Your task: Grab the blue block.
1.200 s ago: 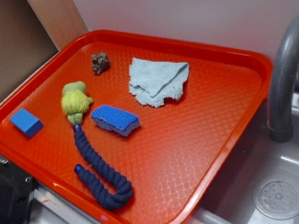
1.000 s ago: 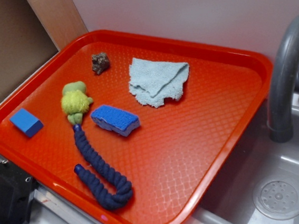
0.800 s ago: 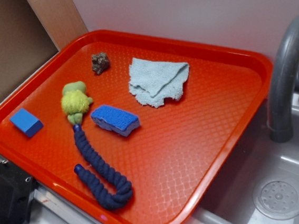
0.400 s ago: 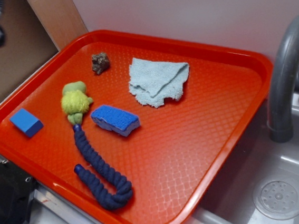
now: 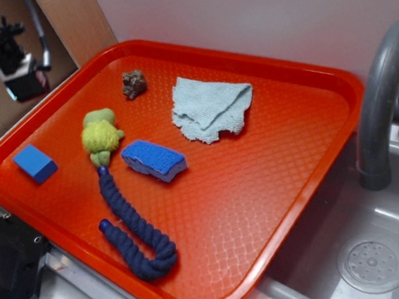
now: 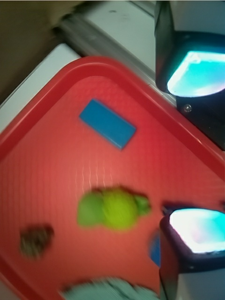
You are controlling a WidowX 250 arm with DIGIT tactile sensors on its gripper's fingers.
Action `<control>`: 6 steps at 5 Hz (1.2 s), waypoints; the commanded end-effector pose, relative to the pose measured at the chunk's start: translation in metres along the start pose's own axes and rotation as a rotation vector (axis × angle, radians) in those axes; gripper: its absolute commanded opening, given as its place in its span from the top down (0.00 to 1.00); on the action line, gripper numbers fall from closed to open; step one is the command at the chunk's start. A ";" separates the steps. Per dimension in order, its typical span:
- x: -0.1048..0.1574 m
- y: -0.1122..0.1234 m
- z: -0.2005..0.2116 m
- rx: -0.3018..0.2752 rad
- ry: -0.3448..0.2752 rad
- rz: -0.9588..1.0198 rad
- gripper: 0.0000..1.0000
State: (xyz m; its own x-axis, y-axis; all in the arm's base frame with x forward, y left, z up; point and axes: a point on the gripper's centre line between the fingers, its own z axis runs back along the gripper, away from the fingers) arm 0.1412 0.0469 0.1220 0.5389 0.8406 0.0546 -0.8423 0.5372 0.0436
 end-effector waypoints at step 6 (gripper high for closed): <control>0.040 0.017 -0.108 0.007 0.033 0.106 1.00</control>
State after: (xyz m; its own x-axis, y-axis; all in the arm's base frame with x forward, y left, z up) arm 0.1562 0.0962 0.0173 0.4594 0.8879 0.0221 -0.8877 0.4582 0.0448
